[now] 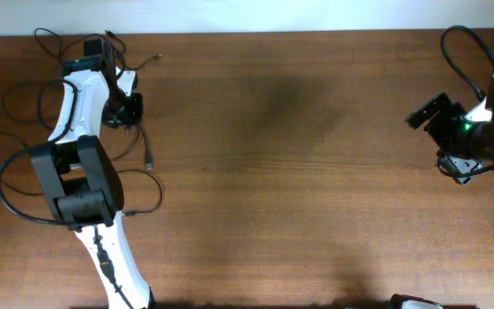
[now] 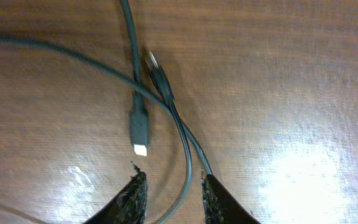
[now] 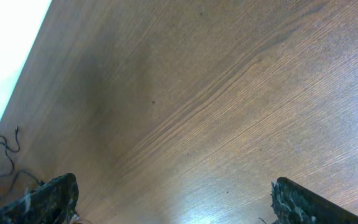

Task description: Untangle cables

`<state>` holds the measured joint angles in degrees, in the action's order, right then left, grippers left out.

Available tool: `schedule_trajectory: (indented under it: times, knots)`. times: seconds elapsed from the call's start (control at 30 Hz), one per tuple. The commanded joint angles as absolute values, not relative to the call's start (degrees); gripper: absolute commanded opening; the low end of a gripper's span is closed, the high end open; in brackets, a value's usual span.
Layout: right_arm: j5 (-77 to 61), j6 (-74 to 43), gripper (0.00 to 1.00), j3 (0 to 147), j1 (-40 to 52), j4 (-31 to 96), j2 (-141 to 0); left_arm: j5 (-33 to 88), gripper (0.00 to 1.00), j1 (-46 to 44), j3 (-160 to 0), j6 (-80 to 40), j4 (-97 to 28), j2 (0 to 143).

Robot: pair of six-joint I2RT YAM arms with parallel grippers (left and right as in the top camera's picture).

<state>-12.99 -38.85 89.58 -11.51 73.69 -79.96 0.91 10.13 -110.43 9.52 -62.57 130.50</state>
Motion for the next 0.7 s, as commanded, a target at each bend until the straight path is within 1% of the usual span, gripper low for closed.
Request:
schedule_trajectory:
  times: [0.0,0.17,0.27,0.43,0.53,0.67]
  knots:
    - [-13.3,-38.8,1.00,89.4,-11.2,73.7,-80.2,2.0,0.32,10.3,-109.7,9.1,-63.5,128.6]
    - [-13.3,-38.8,1.00,89.4,-11.2,73.7,-80.2,1.7,0.33,10.3,-105.4,9.4,-60.9,128.6]
    - [-13.3,-38.8,1.00,89.4,-11.2,73.7,-80.2,1.7,0.31,10.3,-104.6,13.7,-60.3,129.0]
    - [-13.3,-38.8,1.00,89.4,-11.2,73.7,-80.2,1.2,0.32,10.3,-104.6,14.0,-59.5,130.5]
    - [-13.3,-38.8,1.00,89.4,-11.2,73.7,-80.2,1.1,0.30,10.3,-104.4,16.2,-59.6,132.1]
    - [-13.3,-38.8,1.00,89.4,-11.2,73.6,-80.2,1.1,0.25,10.3,-104.3,16.2,-59.6,133.3]
